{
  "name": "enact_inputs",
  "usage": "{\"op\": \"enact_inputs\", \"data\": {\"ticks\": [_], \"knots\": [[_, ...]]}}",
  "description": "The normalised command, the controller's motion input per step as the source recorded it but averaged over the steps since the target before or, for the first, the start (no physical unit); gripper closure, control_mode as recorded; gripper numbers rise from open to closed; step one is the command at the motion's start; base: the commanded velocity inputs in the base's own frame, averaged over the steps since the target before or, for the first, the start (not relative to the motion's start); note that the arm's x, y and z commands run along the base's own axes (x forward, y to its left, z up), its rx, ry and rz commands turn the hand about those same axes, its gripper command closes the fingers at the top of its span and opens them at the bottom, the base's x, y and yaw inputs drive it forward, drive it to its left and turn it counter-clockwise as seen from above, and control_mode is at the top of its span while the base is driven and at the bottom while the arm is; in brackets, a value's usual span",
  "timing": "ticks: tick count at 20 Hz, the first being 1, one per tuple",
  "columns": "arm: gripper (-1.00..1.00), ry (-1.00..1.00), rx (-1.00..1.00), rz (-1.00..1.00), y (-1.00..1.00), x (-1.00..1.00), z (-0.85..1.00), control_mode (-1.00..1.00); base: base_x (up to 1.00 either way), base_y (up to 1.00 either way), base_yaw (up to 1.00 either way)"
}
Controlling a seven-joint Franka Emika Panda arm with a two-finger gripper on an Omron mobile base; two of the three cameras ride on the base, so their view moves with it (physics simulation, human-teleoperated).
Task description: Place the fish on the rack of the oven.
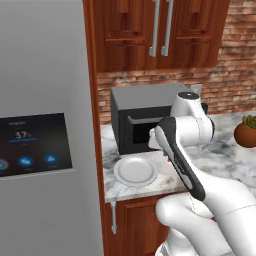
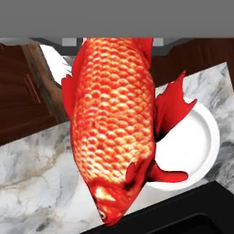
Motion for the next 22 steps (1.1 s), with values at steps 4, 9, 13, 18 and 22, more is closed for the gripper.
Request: {"op": "enact_inputs", "data": {"ticks": [4,9,13,18,22], "knots": [[1.0,0.01,-0.11,-0.03,-0.64,-0.5,0.1,-1.0,0.0,0.0,0.0],[1.0,0.03,-0.05,0.0,-0.17,-0.05,-0.17,-1.0,0.0,0.0,0.0],[1.0,0.0,0.0,0.0,0.0,0.0,0.0,-1.0,0.0,0.0,0.0],[1.0,-0.05,0.0,0.01,0.03,-0.18,0.0,-1.0,0.0,0.0,0.0],[1.0,0.0,0.0,0.0,0.0,0.0,0.0,1.0,-0.95,0.27,0.03]]}}
